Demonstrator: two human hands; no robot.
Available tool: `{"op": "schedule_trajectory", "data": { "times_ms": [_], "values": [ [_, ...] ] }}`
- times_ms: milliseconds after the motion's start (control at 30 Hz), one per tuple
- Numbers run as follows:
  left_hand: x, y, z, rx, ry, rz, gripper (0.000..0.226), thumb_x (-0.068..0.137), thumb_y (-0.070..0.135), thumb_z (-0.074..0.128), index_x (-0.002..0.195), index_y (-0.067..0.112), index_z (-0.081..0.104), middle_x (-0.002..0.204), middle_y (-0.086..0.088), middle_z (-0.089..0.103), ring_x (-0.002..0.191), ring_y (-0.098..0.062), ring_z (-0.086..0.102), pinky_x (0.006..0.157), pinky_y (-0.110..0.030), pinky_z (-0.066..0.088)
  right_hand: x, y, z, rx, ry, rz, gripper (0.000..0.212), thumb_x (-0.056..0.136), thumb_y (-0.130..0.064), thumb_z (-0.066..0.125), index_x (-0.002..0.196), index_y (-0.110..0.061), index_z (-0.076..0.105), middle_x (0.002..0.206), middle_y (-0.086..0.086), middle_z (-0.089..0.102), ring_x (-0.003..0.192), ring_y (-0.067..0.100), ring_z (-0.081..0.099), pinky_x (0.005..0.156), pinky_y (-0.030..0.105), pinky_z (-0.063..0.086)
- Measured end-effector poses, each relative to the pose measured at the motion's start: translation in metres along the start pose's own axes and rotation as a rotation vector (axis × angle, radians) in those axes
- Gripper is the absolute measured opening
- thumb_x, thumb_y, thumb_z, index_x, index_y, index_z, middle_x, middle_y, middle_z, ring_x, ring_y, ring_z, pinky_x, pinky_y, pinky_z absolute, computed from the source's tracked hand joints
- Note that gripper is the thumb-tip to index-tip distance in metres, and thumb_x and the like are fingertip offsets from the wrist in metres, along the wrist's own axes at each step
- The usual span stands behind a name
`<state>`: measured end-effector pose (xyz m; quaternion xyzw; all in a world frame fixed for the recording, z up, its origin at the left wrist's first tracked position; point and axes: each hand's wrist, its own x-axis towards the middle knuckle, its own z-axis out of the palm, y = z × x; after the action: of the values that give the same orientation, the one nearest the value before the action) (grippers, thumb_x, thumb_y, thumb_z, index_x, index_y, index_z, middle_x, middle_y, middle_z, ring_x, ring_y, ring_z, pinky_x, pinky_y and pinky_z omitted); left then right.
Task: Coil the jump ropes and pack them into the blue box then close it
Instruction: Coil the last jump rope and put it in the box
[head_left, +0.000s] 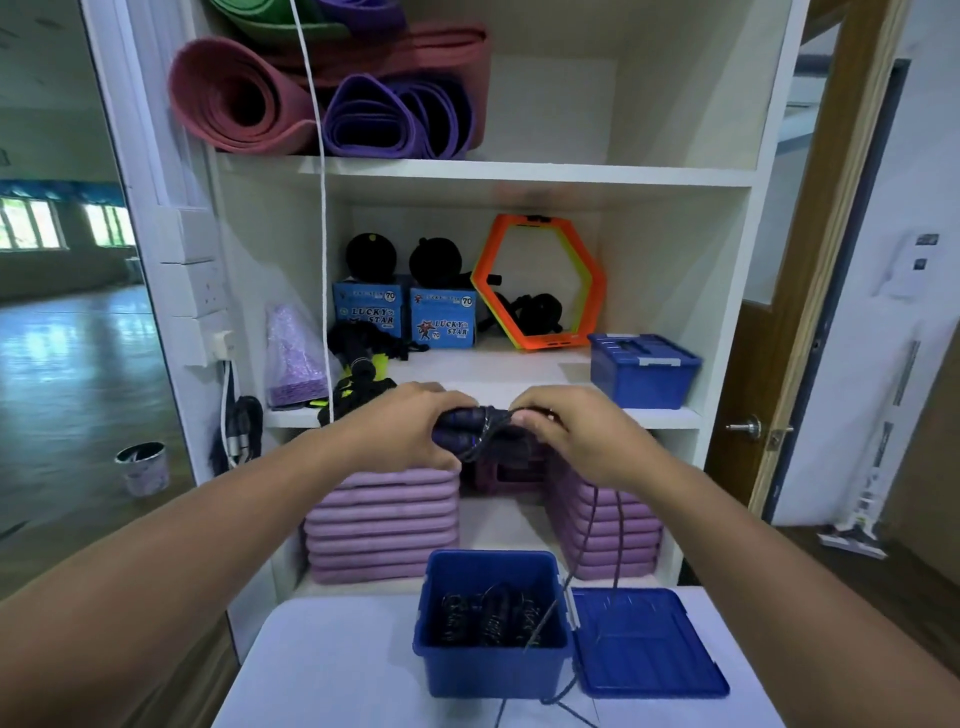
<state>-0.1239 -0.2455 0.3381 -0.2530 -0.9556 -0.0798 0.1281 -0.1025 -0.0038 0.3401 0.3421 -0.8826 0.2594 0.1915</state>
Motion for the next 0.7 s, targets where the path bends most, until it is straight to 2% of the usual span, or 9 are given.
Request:
{"op": "schedule_trajectory", "data": {
  "times_ms": [100,200,267,333,433,533,567,633,700],
  "values": [
    [-0.01,0.021,-0.001,0.004,-0.119,0.1,0.062,0.079,0.038,0.078,0.133,0.03,0.051,0.109,0.008,0.052,0.104,-0.013,0.049,0.086,-0.023,0.039,0.009,0.004,-0.015,0.053,0.0,0.014,0.012,0.092,-0.033,0.066,0.094,-0.025,0.073,0.086,-0.015,0.067,0.083,0.006,0.06,0.074,0.027,0.048],
    [-0.02,0.034,-0.001,-0.055,-0.168,0.118,0.059,0.081,0.033,0.076,0.13,0.029,0.044,0.106,0.009,0.047,0.097,-0.01,0.048,0.074,-0.011,0.036,0.014,0.016,-0.019,0.102,0.01,0.044,0.012,0.082,-0.037,0.075,0.083,-0.024,0.075,0.08,-0.01,0.068,0.079,0.01,0.06,0.072,0.031,0.049],
    [-0.026,0.039,-0.005,-0.115,-0.171,0.152,0.058,0.08,0.031,0.077,0.127,0.03,0.043,0.107,0.01,0.049,0.093,-0.008,0.048,0.075,-0.011,0.037,0.01,0.026,-0.017,0.216,-0.007,0.119,0.013,0.081,-0.034,0.077,0.079,-0.021,0.077,0.074,-0.008,0.07,0.071,0.012,0.06,0.068,0.031,0.048],
    [-0.029,0.042,-0.01,-0.183,-0.143,0.171,0.057,0.079,0.032,0.079,0.124,0.033,0.043,0.108,0.011,0.053,0.092,-0.005,0.051,0.077,-0.018,0.041,0.003,0.034,-0.007,0.403,-0.008,0.196,0.012,0.085,-0.025,0.075,0.078,-0.015,0.076,0.068,-0.008,0.069,0.065,0.007,0.058,0.063,0.024,0.047],
    [-0.031,0.046,-0.017,-0.284,-0.085,0.176,0.058,0.077,0.031,0.083,0.121,0.031,0.045,0.107,0.011,0.059,0.094,-0.006,0.056,0.082,-0.024,0.047,-0.01,0.039,0.008,0.625,0.021,0.231,0.015,0.091,0.001,0.062,0.078,-0.001,0.069,0.072,-0.004,0.068,0.068,0.004,0.06,0.068,0.02,0.049],
    [-0.029,0.045,-0.02,-0.411,-0.013,0.146,0.059,0.076,0.027,0.086,0.121,0.027,0.048,0.108,0.011,0.064,0.096,-0.004,0.061,0.086,-0.021,0.05,-0.017,0.036,0.03,0.641,0.123,0.325,0.041,0.089,0.017,0.053,0.075,-0.021,0.051,0.069,-0.015,0.054,0.053,-0.007,0.058,0.057,0.011,0.043],
    [-0.027,0.043,-0.021,-0.468,0.023,0.122,0.059,0.076,0.025,0.087,0.122,0.026,0.05,0.108,0.011,0.064,0.097,-0.004,0.063,0.088,-0.022,0.051,-0.02,0.035,0.037,0.681,0.162,0.369,0.04,0.092,0.012,0.054,0.074,-0.024,0.05,0.066,-0.013,0.051,0.049,-0.002,0.056,0.052,0.013,0.044],
    [-0.022,0.038,-0.022,-0.591,0.1,0.08,0.06,0.076,0.021,0.088,0.122,0.026,0.051,0.11,0.009,0.066,0.099,-0.005,0.067,0.091,-0.025,0.053,-0.023,0.034,0.047,0.763,0.121,0.343,0.024,0.098,-0.016,0.056,0.076,-0.021,0.064,0.057,-0.005,0.049,0.046,0.008,0.043,0.046,0.021,0.038],
    [-0.017,0.034,-0.022,-0.666,0.157,0.045,0.061,0.076,0.016,0.088,0.123,0.028,0.051,0.109,0.009,0.067,0.093,-0.001,0.068,0.084,-0.021,0.054,-0.022,0.033,0.057,0.781,0.097,0.315,0.029,0.098,-0.035,0.051,0.089,-0.018,0.073,0.06,0.0,0.051,0.046,0.011,0.037,0.046,0.027,0.031]
  ]
}}
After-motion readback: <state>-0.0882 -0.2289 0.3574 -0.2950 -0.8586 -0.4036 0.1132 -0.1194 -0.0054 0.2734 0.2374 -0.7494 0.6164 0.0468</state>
